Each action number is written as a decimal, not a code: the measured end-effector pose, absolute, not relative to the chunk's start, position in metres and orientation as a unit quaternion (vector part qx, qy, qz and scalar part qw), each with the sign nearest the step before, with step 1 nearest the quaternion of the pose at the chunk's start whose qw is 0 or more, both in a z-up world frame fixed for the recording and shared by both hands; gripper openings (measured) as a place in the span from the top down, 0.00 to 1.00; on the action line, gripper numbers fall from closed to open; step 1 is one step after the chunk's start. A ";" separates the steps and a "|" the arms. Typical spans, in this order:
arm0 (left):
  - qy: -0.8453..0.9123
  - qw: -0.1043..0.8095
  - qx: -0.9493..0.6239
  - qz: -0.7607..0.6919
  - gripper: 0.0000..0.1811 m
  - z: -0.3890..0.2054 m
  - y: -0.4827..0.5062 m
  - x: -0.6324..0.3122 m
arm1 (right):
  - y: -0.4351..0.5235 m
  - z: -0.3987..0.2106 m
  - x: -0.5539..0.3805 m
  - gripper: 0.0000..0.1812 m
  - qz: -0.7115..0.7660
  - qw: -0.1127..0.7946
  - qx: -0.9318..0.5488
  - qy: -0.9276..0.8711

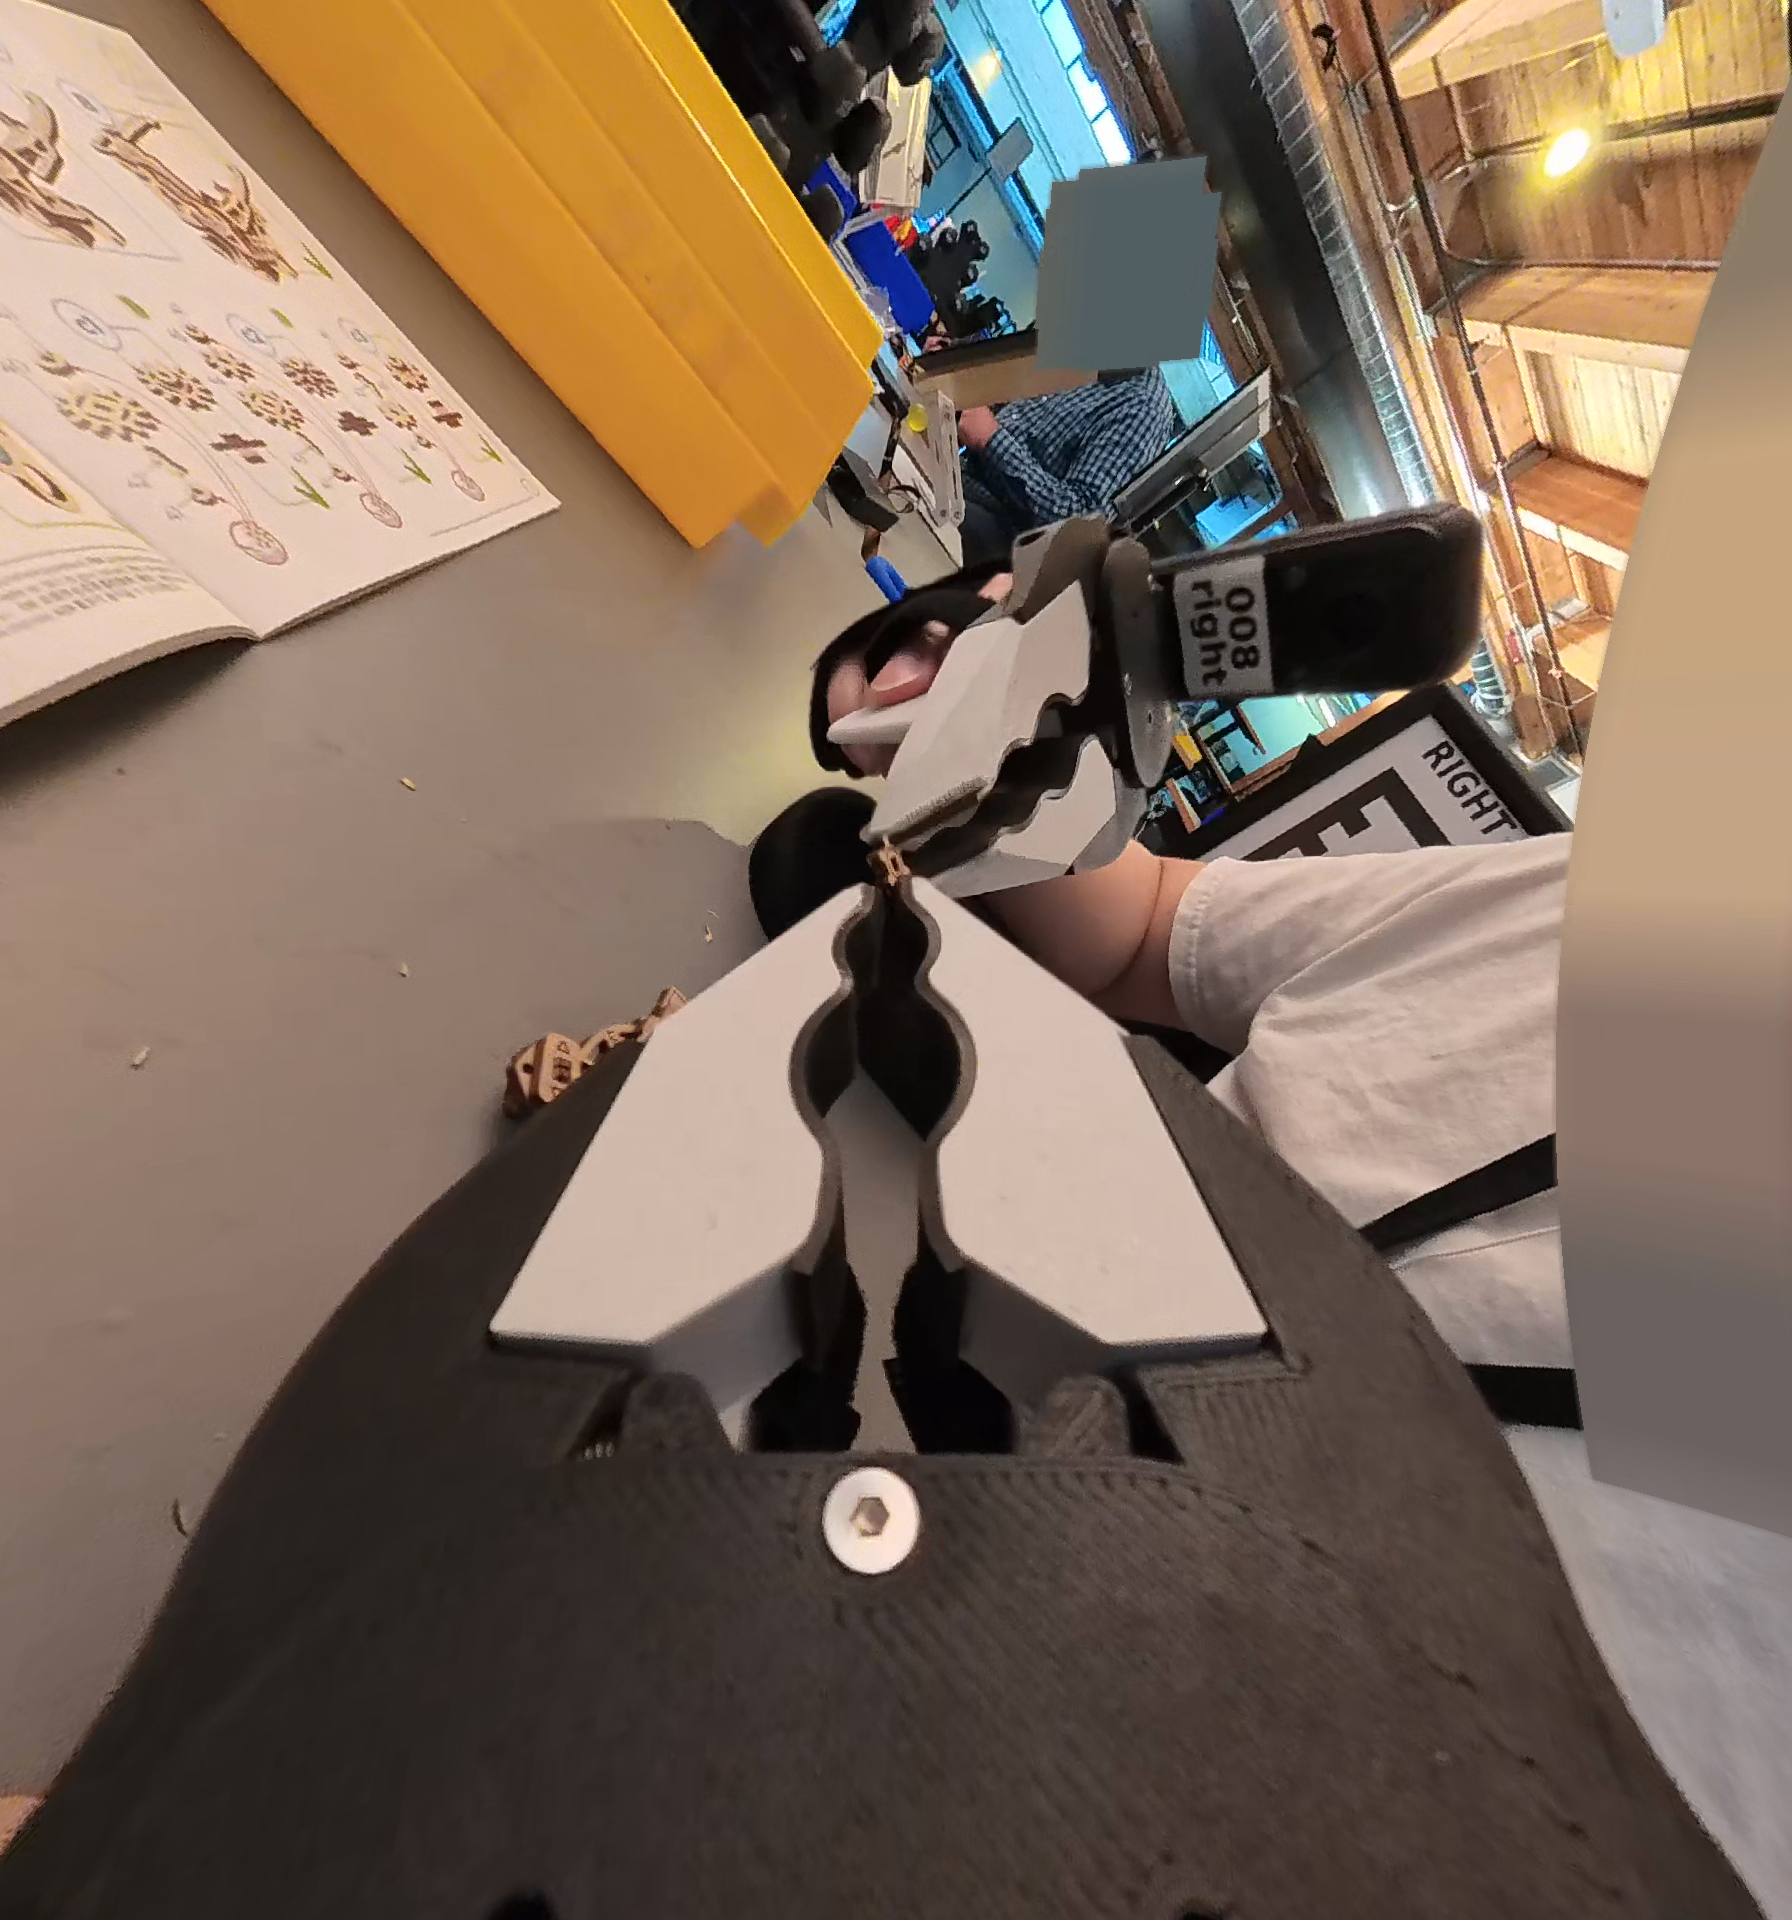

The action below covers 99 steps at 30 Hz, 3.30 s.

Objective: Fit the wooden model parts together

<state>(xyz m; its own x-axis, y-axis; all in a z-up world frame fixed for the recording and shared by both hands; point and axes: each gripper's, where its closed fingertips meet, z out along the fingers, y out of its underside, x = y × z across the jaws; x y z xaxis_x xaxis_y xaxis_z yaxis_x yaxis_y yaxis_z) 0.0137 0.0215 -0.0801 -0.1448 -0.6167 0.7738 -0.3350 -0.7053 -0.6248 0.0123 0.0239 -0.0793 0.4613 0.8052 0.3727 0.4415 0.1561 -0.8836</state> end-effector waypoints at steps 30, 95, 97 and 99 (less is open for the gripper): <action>0.283 0.067 -0.640 -0.711 1.00 -0.076 0.029 0.014 | 0.034 -0.074 0.010 0.97 0.074 0.604 -0.627 -0.486; 0.479 -0.158 -0.637 -0.583 0.99 -0.126 -0.058 -0.012 | -0.051 -0.126 -0.017 0.95 0.216 0.438 -0.536 -0.689; 0.478 -0.160 -0.636 -0.583 0.99 -0.126 -0.058 -0.012 | -0.051 -0.126 -0.017 0.95 0.218 0.437 -0.537 -0.688; 0.477 -0.159 -0.637 -0.584 0.99 -0.125 -0.057 -0.012 | -0.049 -0.123 -0.018 0.90 0.216 0.445 -0.539 -0.682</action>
<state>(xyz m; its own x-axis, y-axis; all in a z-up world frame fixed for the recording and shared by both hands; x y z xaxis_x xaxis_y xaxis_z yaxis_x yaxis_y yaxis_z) -0.0120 -0.0574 -0.1254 -0.1382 -0.4227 0.8957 -0.7935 -0.4940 -0.3555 -0.0179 -0.0487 -0.1232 -0.0234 0.9270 0.3743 0.5416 0.3264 -0.7747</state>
